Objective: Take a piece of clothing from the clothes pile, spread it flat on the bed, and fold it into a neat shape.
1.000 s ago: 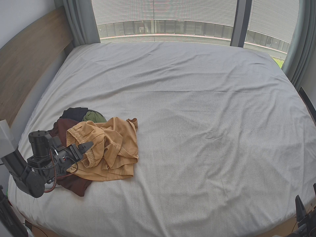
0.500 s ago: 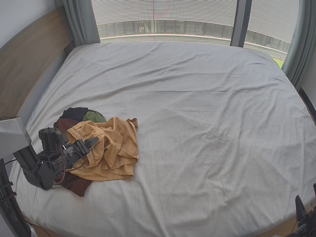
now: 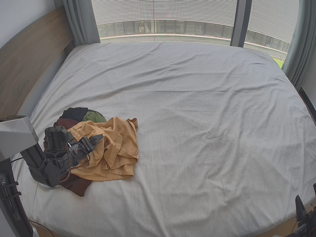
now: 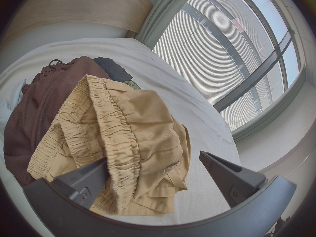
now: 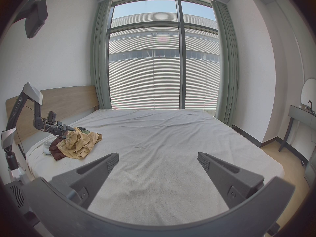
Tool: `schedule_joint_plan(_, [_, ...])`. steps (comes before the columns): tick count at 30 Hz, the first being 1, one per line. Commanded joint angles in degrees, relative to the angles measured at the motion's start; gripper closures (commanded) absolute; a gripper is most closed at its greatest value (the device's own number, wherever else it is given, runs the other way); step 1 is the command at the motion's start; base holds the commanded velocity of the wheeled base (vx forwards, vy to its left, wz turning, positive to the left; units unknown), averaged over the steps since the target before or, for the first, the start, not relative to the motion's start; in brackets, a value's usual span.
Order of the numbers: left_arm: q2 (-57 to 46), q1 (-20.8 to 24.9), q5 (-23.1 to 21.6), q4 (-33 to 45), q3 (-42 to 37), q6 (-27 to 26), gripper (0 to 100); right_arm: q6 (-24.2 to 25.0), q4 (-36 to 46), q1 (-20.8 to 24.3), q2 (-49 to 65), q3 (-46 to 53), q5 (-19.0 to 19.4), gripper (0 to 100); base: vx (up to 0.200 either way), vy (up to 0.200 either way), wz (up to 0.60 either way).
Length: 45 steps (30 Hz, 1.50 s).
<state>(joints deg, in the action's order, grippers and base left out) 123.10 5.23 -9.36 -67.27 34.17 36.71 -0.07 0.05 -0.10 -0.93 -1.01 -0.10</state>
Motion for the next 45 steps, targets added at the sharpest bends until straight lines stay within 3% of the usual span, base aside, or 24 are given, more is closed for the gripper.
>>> schedule_joint_plan(1, [1.18,0.48,0.05,-0.41,0.63,0.03,0,-0.01,0.04,0.01,0.40,1.01,0.01,0,0.000,0.000,0.00])
schedule_joint_plan(6, [2.67,0.04,0.31,-3.04,0.99,0.12,0,-0.01,0.04,0.01,0.40,1.01,0.01,0,0.000,0.000,0.00])
schedule_joint_plan(7, [2.93,-0.13,0.31,-3.66,0.90,0.12,100,-0.01,-0.05,0.01,0.40,1.01,0.01,0,0.000,0.000,0.00])
schedule_joint_plan(23, [2.58,-0.13,0.05,-12.10,-3.06,1.35,100,-0.01,0.04,-0.08,0.31,1.01,0.01,0,0.000,0.000,0.00])
schedule_joint_plan(35, [1.97,-0.31,-0.31,-15.17,-4.29,6.62,100,-0.01,0.04,-0.08,0.31,1.01,0.01,0,0.000,0.000,0.00])
schedule_joint_plan(45, [-2.78,0.31,-6.99,-14.65,-4.81,21.57,100,-0.01,0.04,-0.08,0.31,1.01,0.01,0,0.000,0.000,0.00])
